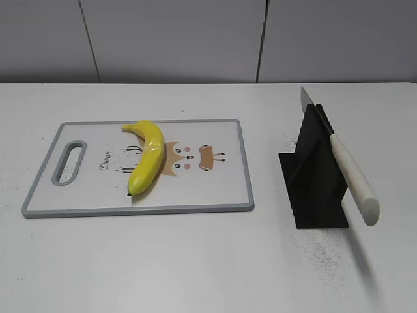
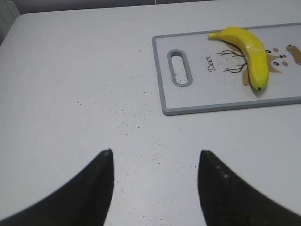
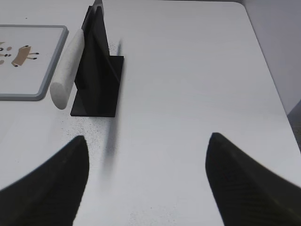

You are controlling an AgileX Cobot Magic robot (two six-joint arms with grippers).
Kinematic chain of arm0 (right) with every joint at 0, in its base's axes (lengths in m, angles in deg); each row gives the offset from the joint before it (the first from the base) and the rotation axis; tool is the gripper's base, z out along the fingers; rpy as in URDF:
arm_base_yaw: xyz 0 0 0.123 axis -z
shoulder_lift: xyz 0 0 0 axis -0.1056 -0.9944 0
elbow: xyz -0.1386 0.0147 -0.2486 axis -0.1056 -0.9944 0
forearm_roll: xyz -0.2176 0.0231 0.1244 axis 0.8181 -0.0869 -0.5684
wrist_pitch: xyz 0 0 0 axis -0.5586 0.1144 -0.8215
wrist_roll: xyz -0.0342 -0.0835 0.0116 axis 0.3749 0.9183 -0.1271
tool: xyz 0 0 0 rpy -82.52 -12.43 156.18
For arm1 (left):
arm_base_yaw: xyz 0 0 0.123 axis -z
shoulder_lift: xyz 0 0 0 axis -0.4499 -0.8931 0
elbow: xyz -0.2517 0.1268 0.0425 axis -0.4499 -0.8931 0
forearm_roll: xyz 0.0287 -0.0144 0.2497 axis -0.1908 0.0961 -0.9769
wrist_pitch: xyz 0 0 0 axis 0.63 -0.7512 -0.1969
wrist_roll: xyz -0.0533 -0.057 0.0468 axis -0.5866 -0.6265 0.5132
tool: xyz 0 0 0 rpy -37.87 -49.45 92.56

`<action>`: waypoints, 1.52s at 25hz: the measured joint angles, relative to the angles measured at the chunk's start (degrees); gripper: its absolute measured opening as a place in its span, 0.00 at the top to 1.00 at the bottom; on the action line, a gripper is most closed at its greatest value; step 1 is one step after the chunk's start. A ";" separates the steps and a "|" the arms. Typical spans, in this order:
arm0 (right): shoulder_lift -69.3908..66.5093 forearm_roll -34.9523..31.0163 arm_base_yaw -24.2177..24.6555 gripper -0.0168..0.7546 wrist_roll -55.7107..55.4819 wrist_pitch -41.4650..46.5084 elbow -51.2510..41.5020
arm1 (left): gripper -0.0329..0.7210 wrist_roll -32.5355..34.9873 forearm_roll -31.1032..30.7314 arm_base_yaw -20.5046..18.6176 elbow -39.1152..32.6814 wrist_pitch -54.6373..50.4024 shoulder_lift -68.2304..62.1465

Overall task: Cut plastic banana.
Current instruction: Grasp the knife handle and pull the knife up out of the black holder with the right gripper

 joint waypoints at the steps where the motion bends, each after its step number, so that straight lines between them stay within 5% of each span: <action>1: 0.00 0.00 0.00 0.22 0.00 0.00 0.00 | 0.25 0.00 0.00 0.00 0.00 0.00 0.00; 38: 0.00 0.00 0.00 0.22 0.00 -0.05 0.00 | 0.25 0.00 0.00 0.00 0.00 0.00 0.00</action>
